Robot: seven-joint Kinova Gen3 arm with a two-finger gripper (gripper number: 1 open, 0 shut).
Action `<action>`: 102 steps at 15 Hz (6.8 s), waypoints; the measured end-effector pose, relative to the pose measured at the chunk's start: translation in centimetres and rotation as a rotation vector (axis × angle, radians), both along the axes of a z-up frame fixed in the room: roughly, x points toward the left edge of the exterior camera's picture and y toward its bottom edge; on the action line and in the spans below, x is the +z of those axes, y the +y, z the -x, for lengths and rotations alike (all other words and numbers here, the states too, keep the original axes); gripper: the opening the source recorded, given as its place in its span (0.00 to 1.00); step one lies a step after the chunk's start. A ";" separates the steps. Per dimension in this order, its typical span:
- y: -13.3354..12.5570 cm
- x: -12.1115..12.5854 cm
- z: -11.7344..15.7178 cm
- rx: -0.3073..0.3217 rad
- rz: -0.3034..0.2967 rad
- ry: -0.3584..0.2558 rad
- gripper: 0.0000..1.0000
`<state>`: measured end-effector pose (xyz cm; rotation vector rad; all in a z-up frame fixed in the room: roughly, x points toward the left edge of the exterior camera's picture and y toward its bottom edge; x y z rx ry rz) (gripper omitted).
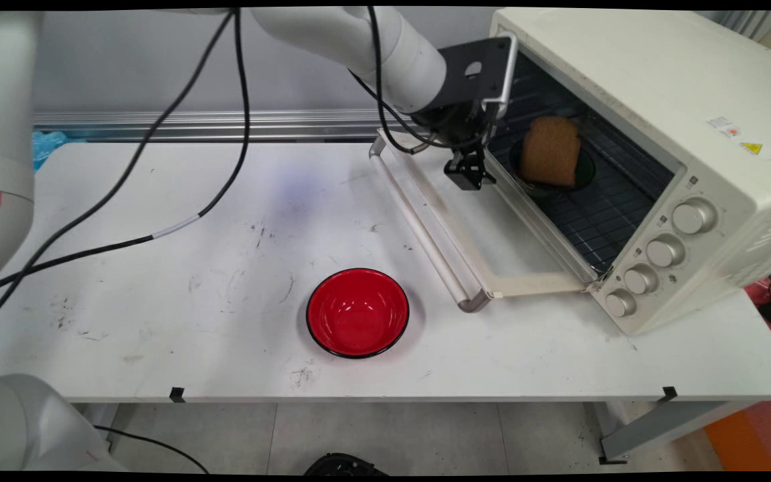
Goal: Close the oven
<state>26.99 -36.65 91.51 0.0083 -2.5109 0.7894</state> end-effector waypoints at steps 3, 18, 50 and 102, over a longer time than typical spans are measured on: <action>1.0 1.0 -0.9 0.069 -0.034 0.044 1.00; 7.8 7.3 -6.5 0.382 -0.155 0.263 1.00; 18.5 8.2 -16.1 0.569 -0.226 0.408 0.00; 10.8 -15.8 -15.6 0.535 -0.297 0.475 0.00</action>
